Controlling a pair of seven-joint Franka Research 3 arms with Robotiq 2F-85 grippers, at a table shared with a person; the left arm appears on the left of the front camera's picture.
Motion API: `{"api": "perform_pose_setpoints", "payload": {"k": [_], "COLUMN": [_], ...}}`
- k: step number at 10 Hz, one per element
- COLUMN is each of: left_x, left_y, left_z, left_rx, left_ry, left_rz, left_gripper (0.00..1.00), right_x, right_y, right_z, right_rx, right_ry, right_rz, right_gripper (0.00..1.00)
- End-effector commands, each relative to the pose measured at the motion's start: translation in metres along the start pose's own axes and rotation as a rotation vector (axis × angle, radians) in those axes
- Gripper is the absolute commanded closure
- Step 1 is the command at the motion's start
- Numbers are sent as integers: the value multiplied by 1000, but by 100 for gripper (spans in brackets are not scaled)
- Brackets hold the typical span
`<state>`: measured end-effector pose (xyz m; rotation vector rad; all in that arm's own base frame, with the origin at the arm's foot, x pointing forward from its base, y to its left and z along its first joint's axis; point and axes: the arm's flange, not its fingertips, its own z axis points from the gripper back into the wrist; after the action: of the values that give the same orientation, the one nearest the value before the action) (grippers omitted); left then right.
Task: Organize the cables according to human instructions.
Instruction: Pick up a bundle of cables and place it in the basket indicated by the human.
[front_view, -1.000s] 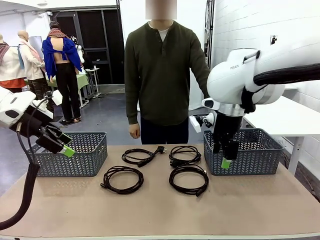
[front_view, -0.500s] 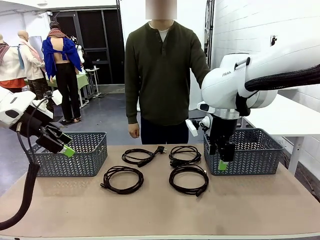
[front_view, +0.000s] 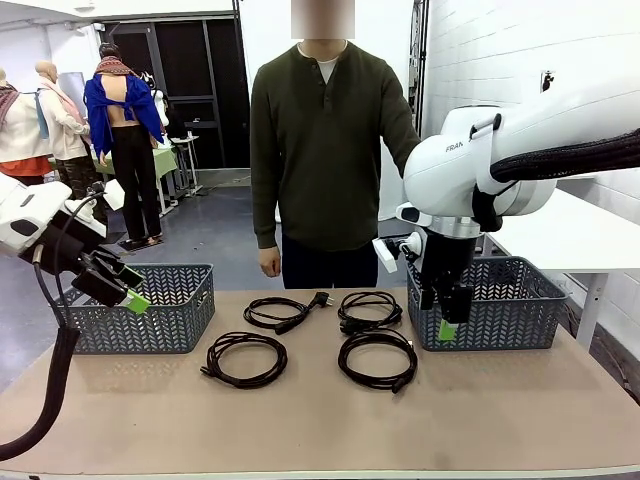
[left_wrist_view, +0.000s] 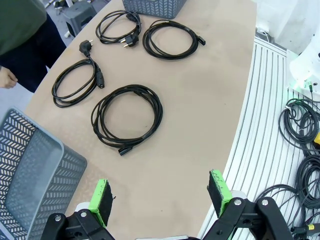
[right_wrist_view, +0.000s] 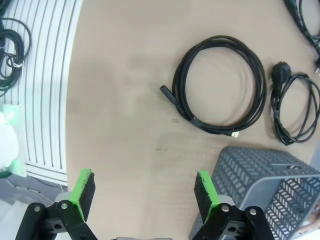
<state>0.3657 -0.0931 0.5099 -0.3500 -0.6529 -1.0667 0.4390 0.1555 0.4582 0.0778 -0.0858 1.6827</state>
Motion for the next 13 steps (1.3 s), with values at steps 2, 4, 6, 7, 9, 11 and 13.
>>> {"api": "perform_pose_setpoints", "payload": {"k": [2,4,6,7,9,11,13], "left_x": [-1,-1,-1,-1,-1,-1,-1], "left_y": [3,3,3,3,3,3,3], "left_z": [0,0,0,0,0,0,0], "left_rx": [-13,-13,-13,-13,-13,-13,-13], "left_ry": [-10,-10,-10,-10,-10,-10,-10], "left_rz": [-9,-9,-9,-9,-9,-9,-9], "left_gripper": [0,0,0,0,0,0,0], "right_x": [3,14,16,15,13,13,16], "right_y": [-12,-26,-40,-46,-56,-65,-54], "right_z": [-12,-25,-42,-51,-67,-83,-79], "right_rx": [-10,-36,-69,-58,-23,-25,10], "right_ry": [21,21,50,80,130,126,131], "right_rz": [44,137,262,326,409,441,377], "right_gripper": [0,0,0,0,0,0,0]}}
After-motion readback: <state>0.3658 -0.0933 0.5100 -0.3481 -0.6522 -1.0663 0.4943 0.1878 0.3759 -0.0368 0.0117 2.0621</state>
